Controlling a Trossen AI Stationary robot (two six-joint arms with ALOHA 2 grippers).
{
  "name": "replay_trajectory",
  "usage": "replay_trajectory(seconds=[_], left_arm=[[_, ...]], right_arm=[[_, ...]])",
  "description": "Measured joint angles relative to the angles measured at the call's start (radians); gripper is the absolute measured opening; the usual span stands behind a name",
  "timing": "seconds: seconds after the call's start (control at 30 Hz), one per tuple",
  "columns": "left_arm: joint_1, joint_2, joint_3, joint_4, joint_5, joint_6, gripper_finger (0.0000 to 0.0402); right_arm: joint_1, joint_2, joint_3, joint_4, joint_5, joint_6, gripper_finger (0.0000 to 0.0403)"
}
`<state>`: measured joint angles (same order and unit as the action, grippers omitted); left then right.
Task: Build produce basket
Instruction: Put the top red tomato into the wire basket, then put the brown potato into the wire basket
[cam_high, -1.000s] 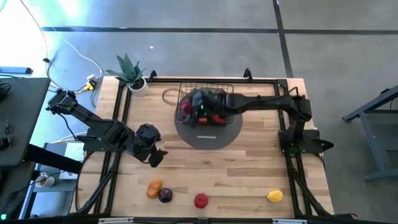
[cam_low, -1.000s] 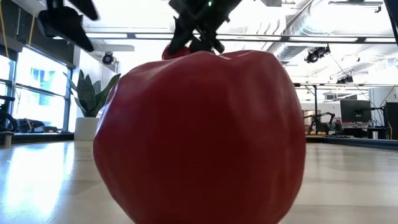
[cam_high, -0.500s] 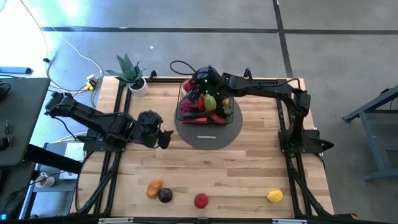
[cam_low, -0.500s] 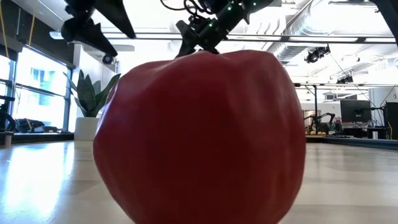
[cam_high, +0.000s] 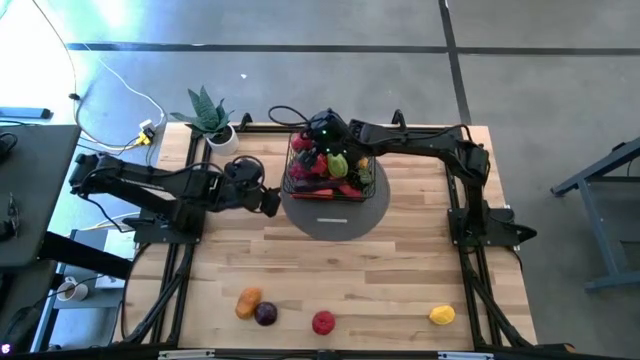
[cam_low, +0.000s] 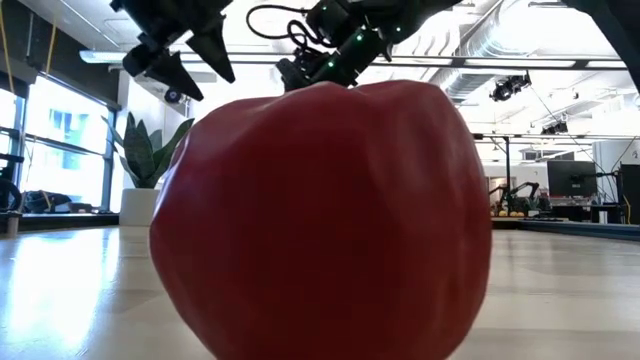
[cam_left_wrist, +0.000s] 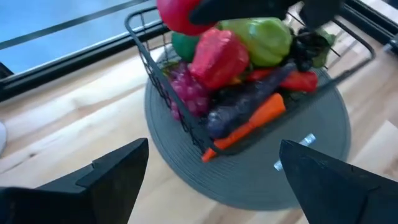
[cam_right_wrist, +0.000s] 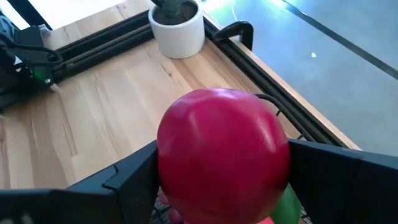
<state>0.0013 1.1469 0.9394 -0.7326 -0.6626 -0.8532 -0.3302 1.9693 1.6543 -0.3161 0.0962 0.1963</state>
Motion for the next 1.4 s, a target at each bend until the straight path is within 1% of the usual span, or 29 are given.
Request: replay_trajectory(seconds=[0.17, 0.3, 0.37, 0.57, 0.67, 0.9, 1.0, 1.1, 1.2, 1.33, 1.4], left_arm=[[0.047, 0.000, 0.000, 0.005, 0.003, 0.009, 0.0353], [0.073, 0.000, 0.000, 0.005, 0.004, 0.011, 0.0353], [0.082, 0.000, 0.000, 0.005, 0.008, 0.011, 0.0353], [0.102, 0.000, 0.000, 0.005, 0.008, 0.010, 0.0353], [0.106, 0.000, 0.000, 0.005, 0.008, 0.010, 0.0353], [0.106, 0.000, 0.000, 0.005, 0.023, 0.008, 0.0353], [0.106, 0.000, 0.000, 0.005, 0.023, 0.009, 0.0353], [0.106, 0.000, 0.000, 0.003, 0.025, 0.011, 0.0353], [0.106, 0.000, 0.000, -0.011, 0.072, 0.012, 0.0353], [0.099, 0.000, 0.000, -0.026, 0.216, 0.028, 0.0353], [0.086, 0.000, 0.000, -0.026, 0.280, 0.013, 0.0353]], right_arm=[[-0.004, 0.001, 0.000, 0.022, -0.016, -0.012, 0.0290], [-0.013, 0.001, 0.000, 0.053, -0.135, -0.058, 0.0291], [-0.013, 0.001, 0.000, 0.055, -0.164, -0.081, 0.0292], [-0.008, 0.001, 0.000, 0.055, -0.168, -0.101, 0.0293], [-0.008, 0.001, 0.000, 0.055, -0.168, -0.125, 0.0301], [-0.016, 0.001, 0.000, 0.052, -0.140, -0.108, 0.0349], [-0.023, 0.001, 0.000, 0.052, -0.097, -0.099, 0.0371], [-0.029, 0.001, 0.000, 0.052, -0.090, -0.045, 0.0383], [-0.031, 0.001, 0.000, 0.047, -0.132, 0.000, 0.0385], [-0.025, 0.001, 0.000, 0.029, -0.221, 0.006, 0.0385], [-0.018, 0.000, 0.000, 0.018, -0.253, 0.012, 0.0385]])
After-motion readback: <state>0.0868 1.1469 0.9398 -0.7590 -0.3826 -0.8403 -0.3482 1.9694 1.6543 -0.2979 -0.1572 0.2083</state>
